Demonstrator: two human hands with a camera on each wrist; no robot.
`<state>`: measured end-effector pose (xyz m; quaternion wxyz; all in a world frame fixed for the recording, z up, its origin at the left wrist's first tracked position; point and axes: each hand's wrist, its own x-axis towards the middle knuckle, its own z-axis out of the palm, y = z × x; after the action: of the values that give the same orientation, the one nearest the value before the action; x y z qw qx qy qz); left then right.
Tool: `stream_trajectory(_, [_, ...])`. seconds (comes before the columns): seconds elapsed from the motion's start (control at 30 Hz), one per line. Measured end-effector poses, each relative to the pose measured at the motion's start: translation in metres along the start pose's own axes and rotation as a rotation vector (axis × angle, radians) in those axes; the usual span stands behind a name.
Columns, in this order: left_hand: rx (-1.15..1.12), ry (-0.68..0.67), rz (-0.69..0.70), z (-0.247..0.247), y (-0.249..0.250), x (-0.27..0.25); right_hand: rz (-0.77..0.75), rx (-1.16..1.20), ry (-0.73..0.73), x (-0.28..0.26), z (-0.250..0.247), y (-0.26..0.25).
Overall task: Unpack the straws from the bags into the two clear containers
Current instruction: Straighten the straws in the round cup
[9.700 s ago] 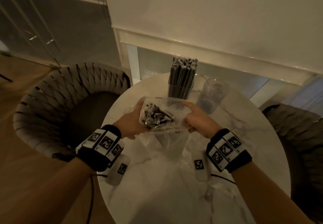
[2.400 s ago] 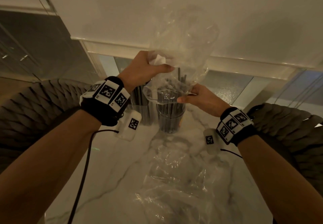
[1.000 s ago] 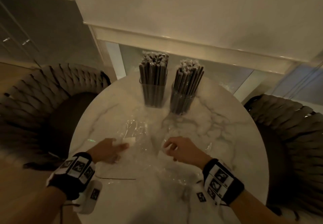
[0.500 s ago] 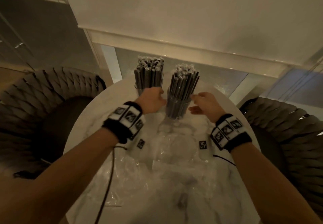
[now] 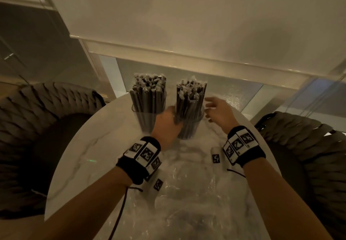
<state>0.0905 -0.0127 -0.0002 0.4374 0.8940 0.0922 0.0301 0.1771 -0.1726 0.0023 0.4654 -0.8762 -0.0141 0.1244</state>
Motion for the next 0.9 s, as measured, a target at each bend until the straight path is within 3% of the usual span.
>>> stream_trajectory(0.13, [-0.008,-0.046,-0.008,-0.010,0.010,0.022,-0.248,0.016,0.000,-0.007,0.003,-0.017])
stream_trajectory(0.3, [0.110,-0.030,0.146,-0.028,0.040,0.048,-0.267,-0.011,-0.001,-0.005,-0.012,-0.053])
stream_trajectory(0.37, [0.128,-0.083,0.201,-0.045,0.050,0.053,-0.262,0.022,-0.025,-0.005,-0.025,-0.058])
stream_trajectory(0.5, [0.078,-0.100,0.189,-0.060,0.050,0.058,-0.230,0.010,-0.135,-0.010,-0.029,-0.048])
stream_trajectory(0.57, [0.015,-0.101,0.155,-0.058,0.047,0.053,-0.231,0.077,-0.034,-0.014,-0.025,-0.038])
stream_trajectory(0.63, [-0.024,-0.082,0.124,-0.054,0.041,0.043,-0.223,0.171,0.161,-0.023,-0.021,-0.033])
stream_trajectory(0.7, [-0.022,0.082,0.119,-0.046,0.034,0.030,-0.232,0.227,0.332,-0.033,-0.015,-0.028])
stream_trajectory(0.77, [0.002,0.255,0.129,-0.036,0.027,0.017,-0.258,0.198,0.374,-0.043,-0.005,-0.024])
stream_trajectory(0.8, [0.010,0.242,0.106,-0.030,0.025,0.011,-0.261,0.191,0.337,-0.046,0.002,-0.022])
stream_trajectory(0.9, [0.056,0.008,0.025,-0.010,0.021,0.005,-0.231,0.112,0.157,-0.043,0.018,-0.019])
